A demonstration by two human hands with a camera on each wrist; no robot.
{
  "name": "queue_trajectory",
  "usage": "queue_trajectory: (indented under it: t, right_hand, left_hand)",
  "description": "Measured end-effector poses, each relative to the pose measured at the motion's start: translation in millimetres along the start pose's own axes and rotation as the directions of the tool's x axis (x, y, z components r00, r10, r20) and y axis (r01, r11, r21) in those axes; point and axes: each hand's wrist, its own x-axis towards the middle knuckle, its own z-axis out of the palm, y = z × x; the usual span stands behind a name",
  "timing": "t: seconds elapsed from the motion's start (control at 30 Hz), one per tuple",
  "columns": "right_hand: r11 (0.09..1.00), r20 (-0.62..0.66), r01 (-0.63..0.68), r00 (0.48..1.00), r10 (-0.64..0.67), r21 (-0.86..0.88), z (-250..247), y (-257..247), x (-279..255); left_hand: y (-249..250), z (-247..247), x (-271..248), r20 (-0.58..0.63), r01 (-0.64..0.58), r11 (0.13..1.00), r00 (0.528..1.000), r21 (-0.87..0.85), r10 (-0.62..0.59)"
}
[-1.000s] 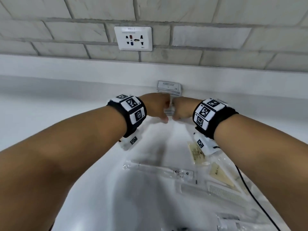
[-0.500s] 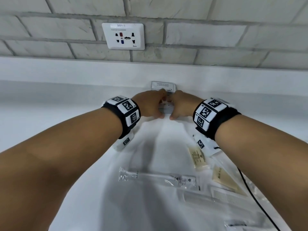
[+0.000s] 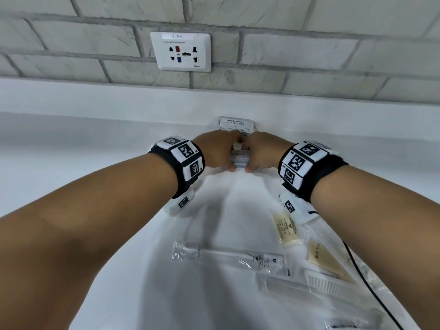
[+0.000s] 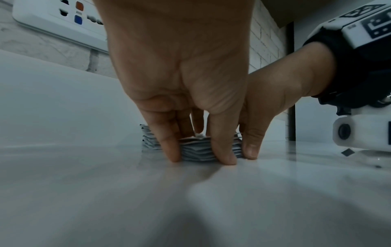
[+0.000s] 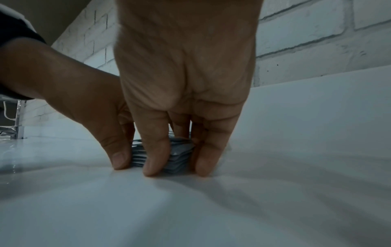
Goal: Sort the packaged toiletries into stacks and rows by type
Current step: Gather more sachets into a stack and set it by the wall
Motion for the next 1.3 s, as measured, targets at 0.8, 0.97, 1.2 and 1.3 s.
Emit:
queue_trajectory:
  t: [0.8, 0.97, 1.2, 1.3]
  right_hand:
    - [0.999, -0.033, 0.012, 0.999, -0.011, 0.041, 3.9, -3.5, -4.1]
    - [0.999, 0.014, 0.005, 1.000, -0.005, 0.054, -0.7, 2.2, -5.6]
    - [1.000, -0.030, 0.021, 0.999, -0.021, 0.006, 3.3, -3.6, -4.5]
    - [1.000, -0.038, 0.015, 0.999, -0.015, -0.008, 3.7, -3.2, -3.5]
  left_hand:
    - [4.2, 0.6, 2.0, 0.065, -0.049, 0.993, 0.997, 0.111, 0.042]
    - [3.0, 1.6, 0.7, 0.079, -0.070, 0.988, 0.995, 0.141, 0.059]
    - [6.5, 1.6, 1.7, 0.071, -0.064, 0.983, 0.996, 0.174, 0.053]
    - [7.1, 2.7, 2.7, 0.064, -0.045, 0.980, 0.997, 0.192, 0.033]
